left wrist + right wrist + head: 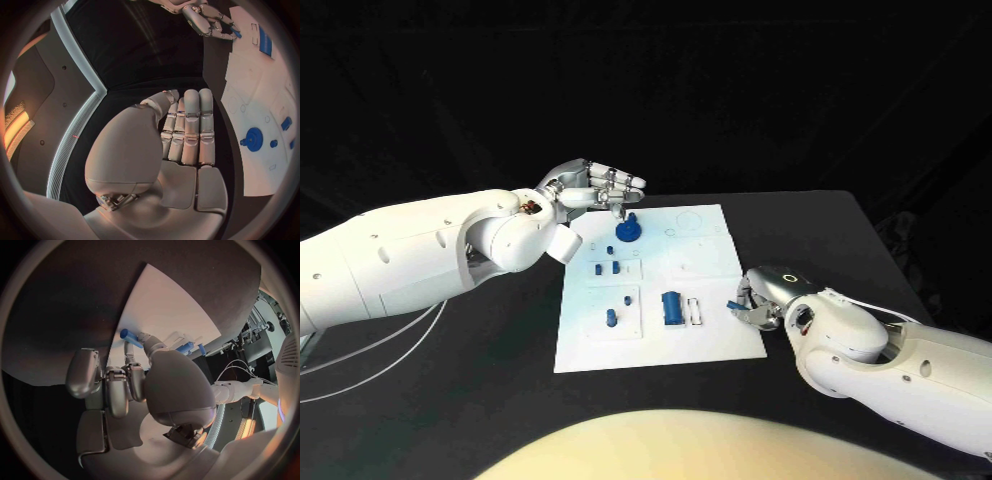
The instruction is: Assemble the parts on the task board
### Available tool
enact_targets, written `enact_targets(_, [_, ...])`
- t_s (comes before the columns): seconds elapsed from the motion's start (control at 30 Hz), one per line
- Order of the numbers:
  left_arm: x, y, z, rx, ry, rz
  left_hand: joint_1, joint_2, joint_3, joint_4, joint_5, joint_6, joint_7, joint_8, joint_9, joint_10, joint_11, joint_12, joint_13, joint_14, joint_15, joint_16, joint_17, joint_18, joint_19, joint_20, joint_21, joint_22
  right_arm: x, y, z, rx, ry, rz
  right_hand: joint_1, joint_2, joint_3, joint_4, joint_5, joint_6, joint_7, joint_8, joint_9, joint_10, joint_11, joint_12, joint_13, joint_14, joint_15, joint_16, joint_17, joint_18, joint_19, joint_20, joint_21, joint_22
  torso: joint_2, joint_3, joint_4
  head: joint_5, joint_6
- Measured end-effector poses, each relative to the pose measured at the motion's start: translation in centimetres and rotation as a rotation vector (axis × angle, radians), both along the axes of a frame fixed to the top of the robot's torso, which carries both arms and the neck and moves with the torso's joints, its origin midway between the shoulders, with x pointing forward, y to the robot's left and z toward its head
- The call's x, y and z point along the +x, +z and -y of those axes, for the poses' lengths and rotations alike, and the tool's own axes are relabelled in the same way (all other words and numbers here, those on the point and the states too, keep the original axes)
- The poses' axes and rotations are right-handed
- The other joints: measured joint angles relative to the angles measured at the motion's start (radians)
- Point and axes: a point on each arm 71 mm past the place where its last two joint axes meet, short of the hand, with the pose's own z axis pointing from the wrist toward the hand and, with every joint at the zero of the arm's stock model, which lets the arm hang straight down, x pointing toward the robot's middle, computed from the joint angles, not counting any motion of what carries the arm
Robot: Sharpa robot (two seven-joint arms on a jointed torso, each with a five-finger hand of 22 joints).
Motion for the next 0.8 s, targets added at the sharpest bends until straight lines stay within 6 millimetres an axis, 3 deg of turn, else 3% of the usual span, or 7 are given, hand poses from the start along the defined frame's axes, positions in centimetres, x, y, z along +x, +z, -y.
enact_targets(0.1, [0.0, 0.0, 0.0, 0.000, 0.000, 0.000, 0.000, 0.000, 0.000, 0.000, 0.000, 0.000, 0.000, 0.000, 0.000, 0.000, 0.000, 0.000, 0.000, 0.000, 0.000, 0.000, 0.000, 0.000, 0.000, 0.000, 0.000, 0.000, -0.1, 0.0, 0.1, 0.001, -0.010, 0.000, 0.011, 0.004, 0.020, 0.007, 0.023, 0.003, 0.003, 0.008, 0.000, 0.000, -0.011, 0.009, 0.000, -0.001, -0.007, 0.000, 0.000, 0.000, 0.003, -0.003, 0.007, 0.000, 0.000, 0.0003, 0.0000, 0.000, 0.000])
enact_targets(0.37, [0.0, 0.0, 0.0, 0.000, 0.001, 0.000, 0.000, 0.000, 0.000, 0.000, 0.000, 0.000, 0.000, 0.000, 0.000, 0.000, 0.000, 0.000, 0.000, 0.000, 0.000, 0.000, 0.000, 0.000, 0.000, 0.000, 0.000, 0.000, -0.6, 0.1, 0.6, 0.045, -0.063, -0.037, -0.006, 0.028, 0.060, 0.041, 0.058, 0.003, 0.003, 0.020, 0.025, 0.000, -0.011, 0.016, 0.000, 0.000, -0.008, 0.000, 0.000, 0.000, 0.009, -0.009, 0.018, 0.000, 0.000, 0.0004, -0.0003, 0.000, 0.000])
enact_targets(0.6, [0.0, 0.0, 0.0, 0.001, 0.001, -0.001, 0.000, 0.000, 0.000, 0.000, 0.000, 0.000, 0.000, 0.000, 0.000, 0.000, 0.000, 0.000, 0.000, 0.000, 0.000, 0.000, 0.000, 0.000, 0.000, 0.000, 0.000, 0.000, -0.8, 0.7, 0.3, 0.128, -0.105, -0.065, -0.052, 0.003, 0.113, 0.012, 0.050, 0.003, 0.003, 0.023, 0.032, -0.003, -0.015, 0.016, 0.000, -0.001, -0.013, 0.000, 0.000, 0.000, 0.009, -0.009, 0.017, 0.000, 0.000, 0.0005, -0.0005, 0.000, 0.000])
enact_targets(0.8, [0.0, 0.0, 0.0, 0.001, 0.000, -0.001, 0.000, 0.000, 0.000, 0.000, 0.000, 0.000, 0.000, 0.000, 0.000, 0.000, 0.000, 0.000, 0.000, 0.000, 0.000, 0.000, 0.000, 0.000, 0.000, 0.000, 0.000, 0.000, -0.6, 2.1, -0.7, 0.235, -0.135, -0.068, -0.061, -0.004, 0.131, 0.002, 0.047, 0.003, 0.003, 0.026, 0.036, 0.000, -0.018, 0.021, 0.000, 0.000, -0.015, 0.000, 0.000, 0.000, 0.009, -0.009, 0.021, 0.000, 0.000, 0.0002, 0.0000, -0.002, 0.000])
